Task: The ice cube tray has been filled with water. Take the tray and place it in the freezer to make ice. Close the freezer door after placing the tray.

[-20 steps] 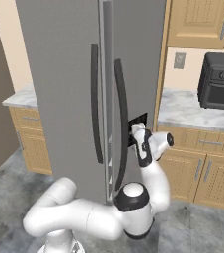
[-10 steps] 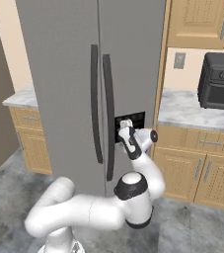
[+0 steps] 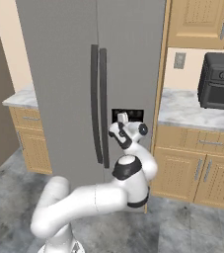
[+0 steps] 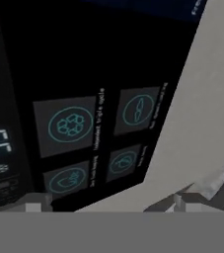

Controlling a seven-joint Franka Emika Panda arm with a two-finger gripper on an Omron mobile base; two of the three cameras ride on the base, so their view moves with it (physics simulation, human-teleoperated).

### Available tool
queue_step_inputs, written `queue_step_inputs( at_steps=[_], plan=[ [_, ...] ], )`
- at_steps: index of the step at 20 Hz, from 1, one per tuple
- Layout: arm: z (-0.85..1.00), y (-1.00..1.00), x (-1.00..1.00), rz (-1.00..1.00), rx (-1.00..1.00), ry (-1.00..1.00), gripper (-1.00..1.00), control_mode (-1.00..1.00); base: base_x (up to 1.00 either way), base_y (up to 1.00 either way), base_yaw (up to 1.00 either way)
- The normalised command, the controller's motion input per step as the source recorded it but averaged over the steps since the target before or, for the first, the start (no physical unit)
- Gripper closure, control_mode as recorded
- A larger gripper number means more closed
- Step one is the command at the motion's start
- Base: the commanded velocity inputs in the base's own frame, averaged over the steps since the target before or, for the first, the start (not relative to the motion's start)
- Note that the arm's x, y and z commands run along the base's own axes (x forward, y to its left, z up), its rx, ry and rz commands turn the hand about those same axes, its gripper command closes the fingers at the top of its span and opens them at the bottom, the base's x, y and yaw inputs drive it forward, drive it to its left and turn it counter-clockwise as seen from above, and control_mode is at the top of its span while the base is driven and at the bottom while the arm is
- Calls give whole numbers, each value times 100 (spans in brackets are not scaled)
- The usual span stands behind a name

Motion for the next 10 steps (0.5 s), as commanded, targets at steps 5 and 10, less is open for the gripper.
queue_step_inputs(
  at_steps=[5,10],
  plan=[
    [-2,0,71,-32,-8,2,-100,-100,0,0,0],
    [0,0,75,-30,-4,7,-100,-100,0,0,0]
  ],
)
